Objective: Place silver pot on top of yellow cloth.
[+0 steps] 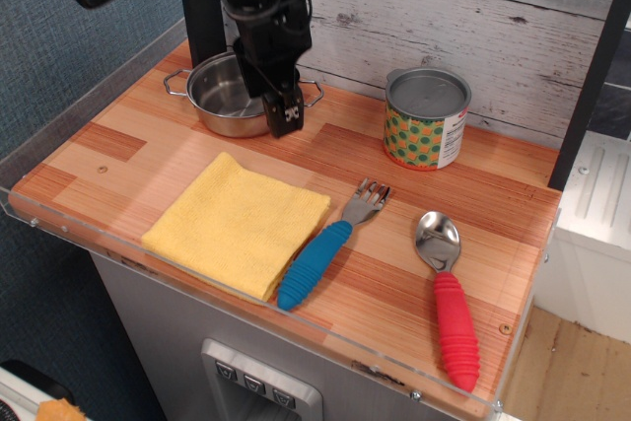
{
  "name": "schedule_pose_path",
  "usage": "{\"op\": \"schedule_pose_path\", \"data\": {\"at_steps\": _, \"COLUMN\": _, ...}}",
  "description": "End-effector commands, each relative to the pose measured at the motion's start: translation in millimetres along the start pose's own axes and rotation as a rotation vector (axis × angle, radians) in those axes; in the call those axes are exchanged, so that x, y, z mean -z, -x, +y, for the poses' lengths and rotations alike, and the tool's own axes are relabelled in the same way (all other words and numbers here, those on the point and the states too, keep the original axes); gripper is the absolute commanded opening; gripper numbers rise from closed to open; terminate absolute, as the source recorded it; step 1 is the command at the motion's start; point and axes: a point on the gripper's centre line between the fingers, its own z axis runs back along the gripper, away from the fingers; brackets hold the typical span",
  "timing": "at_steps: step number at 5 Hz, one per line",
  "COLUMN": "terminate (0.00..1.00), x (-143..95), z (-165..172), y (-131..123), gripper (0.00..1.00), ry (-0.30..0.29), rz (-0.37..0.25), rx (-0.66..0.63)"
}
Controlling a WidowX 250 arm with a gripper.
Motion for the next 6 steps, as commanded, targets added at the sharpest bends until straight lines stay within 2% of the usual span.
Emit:
{"op": "schedule_pose_path", "data": {"at_steps": 1, "terminate": 0.00, "x": 5.8, "z": 11.9, "y": -8.5, "gripper": 1.00, "ry": -0.033, "rz": -0.033, "rx": -0.012}}
{"op": "schedule_pose_path", "data": {"at_steps": 2, "terminate": 0.00, "x": 8.6, "z": 11.8, "y": -7.7, "gripper": 1.00, "ry": -0.026, "rz": -0.040, "rx": -0.019}}
{"op": "schedule_pose_path", "data": {"at_steps": 3, "terminate": 0.00, "x": 10.4, "z": 12.4, "y": -6.7, "gripper": 0.00, "ry": -0.027, "rz": -0.037, "rx": -0.030}}
{"op": "schedule_pose_path", "data": {"at_steps": 5, "terminate": 0.00, "x": 1.5, "z": 15.3, "y": -2.1, "gripper": 0.00, "ry": -0.053, "rz": -0.027, "rx": -0.044}}
{"op": "schedule_pose_path", "data": {"at_steps": 6, "terminate": 0.00, "x": -13.0, "z": 12.9, "y": 1.6, "gripper": 0.00, "ry": -0.066, "rz": -0.007, "rx": -0.065}}
